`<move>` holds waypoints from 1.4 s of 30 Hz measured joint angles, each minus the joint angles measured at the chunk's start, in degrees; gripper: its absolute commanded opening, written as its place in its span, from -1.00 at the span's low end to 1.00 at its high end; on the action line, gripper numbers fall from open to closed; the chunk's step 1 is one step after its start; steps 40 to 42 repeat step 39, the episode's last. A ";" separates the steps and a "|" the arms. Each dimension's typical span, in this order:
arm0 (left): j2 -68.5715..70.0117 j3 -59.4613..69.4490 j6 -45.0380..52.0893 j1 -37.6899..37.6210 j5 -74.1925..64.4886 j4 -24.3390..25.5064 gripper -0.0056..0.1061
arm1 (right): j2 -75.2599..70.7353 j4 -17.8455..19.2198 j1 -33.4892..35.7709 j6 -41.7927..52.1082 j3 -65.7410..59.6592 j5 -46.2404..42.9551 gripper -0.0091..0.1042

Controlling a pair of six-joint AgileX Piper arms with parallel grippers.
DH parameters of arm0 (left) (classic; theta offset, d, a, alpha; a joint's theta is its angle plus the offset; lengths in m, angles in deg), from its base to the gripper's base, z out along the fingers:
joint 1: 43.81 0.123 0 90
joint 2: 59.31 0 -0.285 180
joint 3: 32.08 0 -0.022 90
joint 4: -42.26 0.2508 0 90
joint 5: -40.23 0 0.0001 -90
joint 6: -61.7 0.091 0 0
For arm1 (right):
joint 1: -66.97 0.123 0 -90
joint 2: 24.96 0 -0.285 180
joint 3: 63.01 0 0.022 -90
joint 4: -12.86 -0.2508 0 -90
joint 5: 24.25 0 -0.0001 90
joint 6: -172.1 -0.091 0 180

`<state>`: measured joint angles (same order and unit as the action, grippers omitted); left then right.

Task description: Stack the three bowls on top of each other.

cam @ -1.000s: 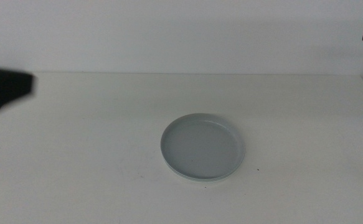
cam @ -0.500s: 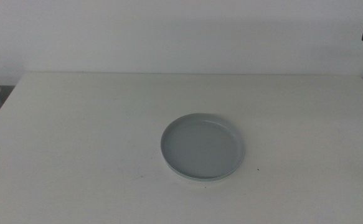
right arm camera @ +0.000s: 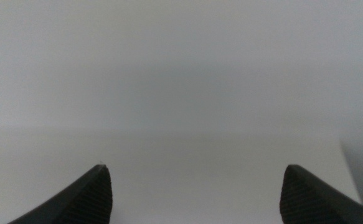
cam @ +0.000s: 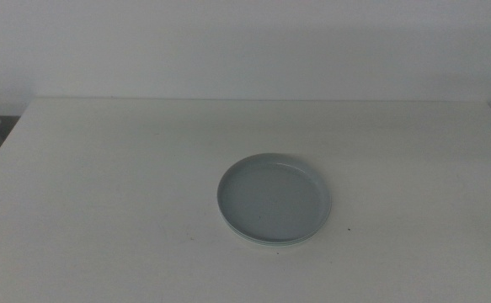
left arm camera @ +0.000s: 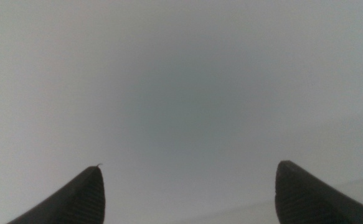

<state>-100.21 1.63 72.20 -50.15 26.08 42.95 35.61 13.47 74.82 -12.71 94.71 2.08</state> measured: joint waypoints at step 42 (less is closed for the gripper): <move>32.89 43.54 0.00 5.79 1.58 -11.50 0.78 | -52.56 0.12 -7.19 0.00 -54.75 -18.07 0.57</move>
